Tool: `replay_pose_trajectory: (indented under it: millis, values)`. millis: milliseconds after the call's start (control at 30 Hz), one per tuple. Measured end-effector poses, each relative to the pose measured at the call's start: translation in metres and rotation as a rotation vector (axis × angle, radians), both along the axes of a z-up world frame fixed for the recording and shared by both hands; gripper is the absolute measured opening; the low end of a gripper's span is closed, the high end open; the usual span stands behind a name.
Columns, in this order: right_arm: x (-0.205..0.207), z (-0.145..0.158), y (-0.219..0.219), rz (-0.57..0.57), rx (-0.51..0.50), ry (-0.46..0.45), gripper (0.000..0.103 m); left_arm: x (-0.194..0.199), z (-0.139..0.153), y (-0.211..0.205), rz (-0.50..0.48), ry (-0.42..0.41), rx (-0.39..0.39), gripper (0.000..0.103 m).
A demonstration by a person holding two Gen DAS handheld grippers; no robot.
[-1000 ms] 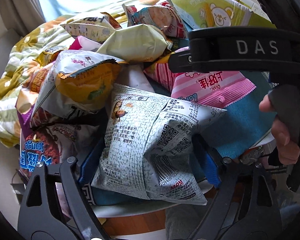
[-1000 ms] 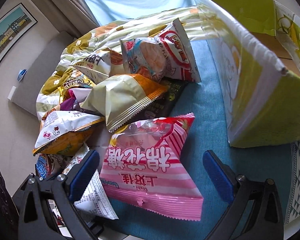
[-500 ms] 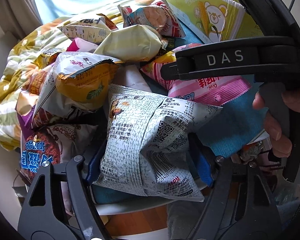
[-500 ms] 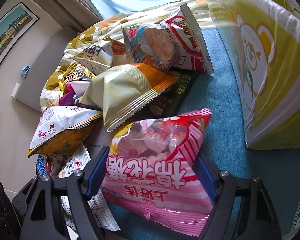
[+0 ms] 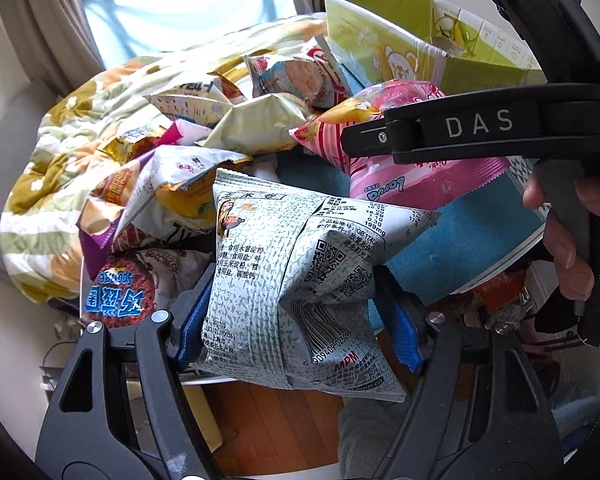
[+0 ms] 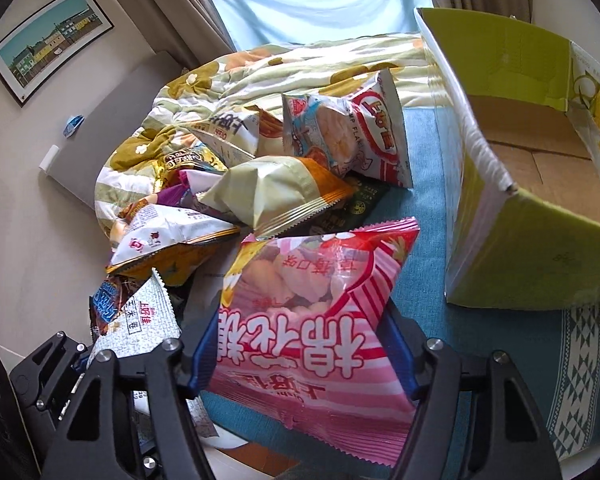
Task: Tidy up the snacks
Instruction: 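Carry both bags into the cardboard box and open both tools to release them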
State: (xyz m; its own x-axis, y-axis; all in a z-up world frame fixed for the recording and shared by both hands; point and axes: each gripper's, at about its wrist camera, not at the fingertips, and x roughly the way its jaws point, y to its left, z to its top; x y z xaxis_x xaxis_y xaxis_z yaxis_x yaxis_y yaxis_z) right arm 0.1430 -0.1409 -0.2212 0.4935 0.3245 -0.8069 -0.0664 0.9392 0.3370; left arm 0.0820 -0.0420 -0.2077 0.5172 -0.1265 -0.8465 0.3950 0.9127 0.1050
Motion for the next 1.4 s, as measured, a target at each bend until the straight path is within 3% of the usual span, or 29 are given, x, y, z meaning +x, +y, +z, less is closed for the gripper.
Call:
replay_pose_trajectory:
  millis: [267,433,633,867,1067,1300,1400]
  values:
    - [-0.025,0.064,-0.010,0.073,-0.004,-0.106,0.065,-0.028,0.063,-0.013,0.065,-0.097,-0.032,0.071]
    - [-0.033,0.110,-0.034,0.062,-0.036,-0.223,0.065,-0.017,0.097,-0.024,0.085,-0.144,-0.069,0.071]
    - [-0.017,0.142,-0.090,-0.023,-0.057,-0.252,0.065,0.031,0.129,-0.053,0.059,-0.194,-0.113,0.071]
    - [0.014,0.160,-0.150,-0.141,-0.192,-0.250,0.065,0.132,0.150,-0.106,-0.031,-0.193,-0.179,0.071]
    - [0.047,0.156,-0.191,-0.264,-0.257,-0.213,0.065,0.229,0.144,-0.170,-0.139,-0.113,-0.210,0.072]
    - [0.082,0.142,-0.236,-0.403,-0.247,-0.162,0.065,0.311,0.093,-0.245,-0.246,0.042,-0.177,0.072]
    - [0.091,0.134,-0.251,-0.449,-0.238,-0.132,0.065,0.329,0.073,-0.260,-0.251,0.075,-0.175,0.082]
